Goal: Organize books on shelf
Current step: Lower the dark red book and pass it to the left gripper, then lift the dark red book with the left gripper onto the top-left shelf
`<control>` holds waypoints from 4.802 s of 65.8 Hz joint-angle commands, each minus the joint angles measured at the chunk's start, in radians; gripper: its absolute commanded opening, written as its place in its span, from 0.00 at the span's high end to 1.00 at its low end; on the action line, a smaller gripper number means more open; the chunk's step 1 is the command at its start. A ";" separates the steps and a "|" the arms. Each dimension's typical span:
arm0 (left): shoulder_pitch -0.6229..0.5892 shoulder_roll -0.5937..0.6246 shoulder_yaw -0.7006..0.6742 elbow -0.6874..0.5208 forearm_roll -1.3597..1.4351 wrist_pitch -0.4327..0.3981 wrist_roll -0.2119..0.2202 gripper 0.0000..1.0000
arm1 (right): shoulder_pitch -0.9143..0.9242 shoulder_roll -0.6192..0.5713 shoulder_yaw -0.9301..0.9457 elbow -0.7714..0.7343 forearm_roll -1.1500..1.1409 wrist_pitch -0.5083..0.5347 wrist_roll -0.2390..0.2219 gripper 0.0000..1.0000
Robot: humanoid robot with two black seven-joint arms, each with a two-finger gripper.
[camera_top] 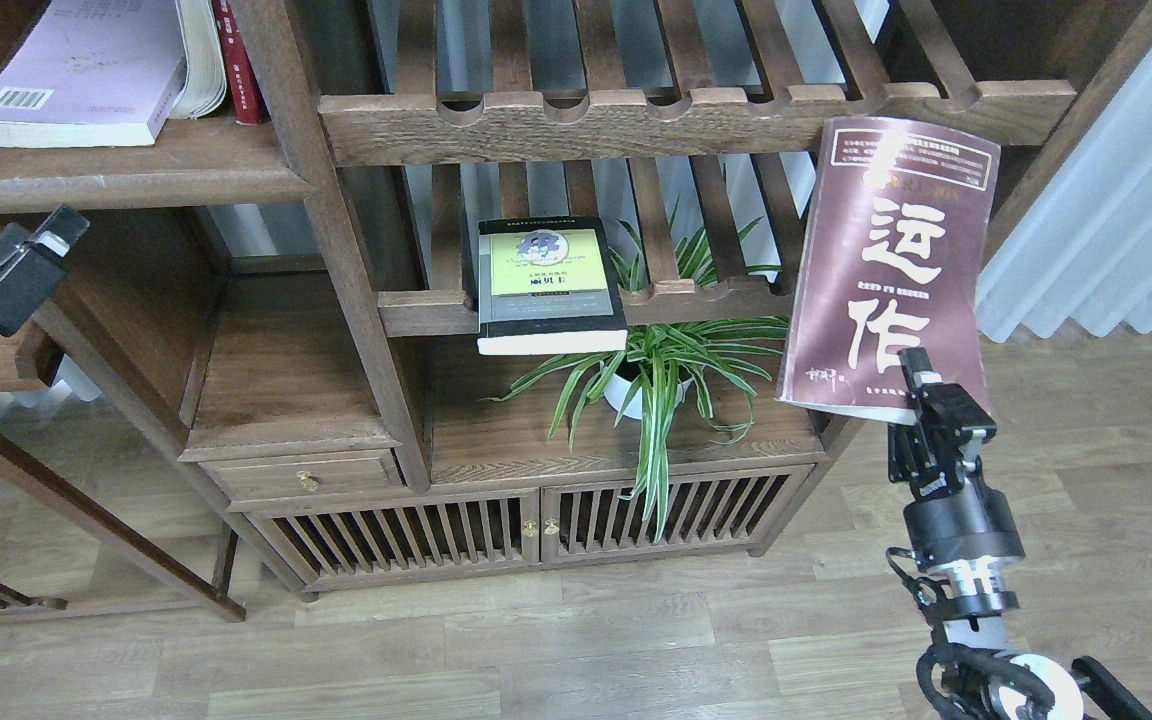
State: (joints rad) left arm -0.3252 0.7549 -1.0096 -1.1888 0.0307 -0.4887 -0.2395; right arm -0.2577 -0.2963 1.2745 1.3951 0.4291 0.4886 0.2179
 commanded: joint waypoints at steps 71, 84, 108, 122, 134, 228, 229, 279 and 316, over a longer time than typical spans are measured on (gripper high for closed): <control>0.314 -0.355 0.384 -0.057 -0.256 0.000 0.005 0.03 | -0.054 0.209 -0.290 -0.180 -0.196 0.000 -0.232 0.96; 0.319 -0.355 0.401 -0.089 -0.268 0.000 0.005 0.03 | -0.052 0.284 -0.348 -0.180 -0.197 0.000 -0.313 0.96; 0.324 -0.367 0.474 -0.092 -0.275 0.000 -0.009 0.03 | -0.058 0.296 -0.402 -0.180 -0.201 0.000 -0.324 0.96; 0.324 -0.397 0.503 -0.084 -0.288 0.000 -0.009 0.06 | -0.064 0.296 -0.415 -0.180 -0.202 0.000 -0.356 0.96; 0.321 -0.424 0.525 -0.075 -0.288 0.000 -0.009 0.08 | -0.066 0.296 -0.434 -0.179 -0.208 0.000 -0.358 0.96; 0.232 0.033 0.342 -0.192 -0.414 0.000 -0.004 0.94 | -0.097 0.296 -0.449 -0.196 -0.322 0.000 -0.365 0.04; 0.229 0.040 0.338 -0.192 -0.414 0.000 -0.004 0.94 | -0.097 0.296 -0.449 -0.196 -0.322 0.000 -0.365 0.04; -0.371 0.365 0.299 -0.184 -0.428 0.000 -0.034 0.96 | -0.078 0.296 -0.442 -0.246 -0.323 0.000 -0.365 0.04; -0.667 0.307 0.301 -0.005 -0.334 0.000 0.032 0.95 | -0.078 0.296 -0.442 -0.246 -0.326 0.000 -0.365 0.04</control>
State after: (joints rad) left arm -0.9306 1.1114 -0.7042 -1.2373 -0.3523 -0.4886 -0.2431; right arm -0.3359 0.0000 0.8315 1.1489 0.1029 0.4886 -0.1473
